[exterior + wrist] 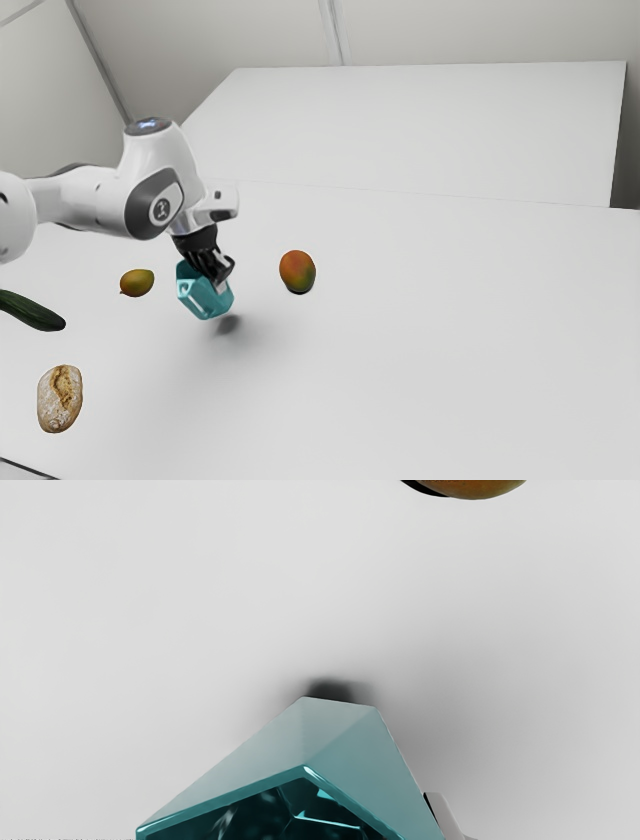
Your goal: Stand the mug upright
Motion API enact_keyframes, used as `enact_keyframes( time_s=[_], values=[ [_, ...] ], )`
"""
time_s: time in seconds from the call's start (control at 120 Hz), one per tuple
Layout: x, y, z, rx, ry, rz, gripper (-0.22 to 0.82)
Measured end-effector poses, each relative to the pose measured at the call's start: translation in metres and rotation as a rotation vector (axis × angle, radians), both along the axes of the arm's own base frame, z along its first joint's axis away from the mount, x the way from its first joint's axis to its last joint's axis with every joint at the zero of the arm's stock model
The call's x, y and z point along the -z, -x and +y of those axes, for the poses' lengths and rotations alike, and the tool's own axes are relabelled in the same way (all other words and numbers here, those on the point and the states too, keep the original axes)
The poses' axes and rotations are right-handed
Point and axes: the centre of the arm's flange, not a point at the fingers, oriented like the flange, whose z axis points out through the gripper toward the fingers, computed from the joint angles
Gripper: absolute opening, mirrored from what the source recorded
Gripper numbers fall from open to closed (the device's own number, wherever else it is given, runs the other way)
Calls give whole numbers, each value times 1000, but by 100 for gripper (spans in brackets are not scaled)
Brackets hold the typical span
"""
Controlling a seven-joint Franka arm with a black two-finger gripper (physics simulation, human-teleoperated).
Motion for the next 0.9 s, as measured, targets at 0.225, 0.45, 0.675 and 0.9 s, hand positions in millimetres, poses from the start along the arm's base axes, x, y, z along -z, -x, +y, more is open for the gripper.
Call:
enact_keyframes(
  time_s=[0.225, 0.45, 0.675, 0.9],
  values=[
    [12, 0, -3, -74, -32, -37, -18],
    [25, 0, -10, -134, -40, -37, -18],
    [40, -3, -13, -185, -37, -26, -18],
    [50, -5, -16, -220, -33, -21, -17]
  ],
)
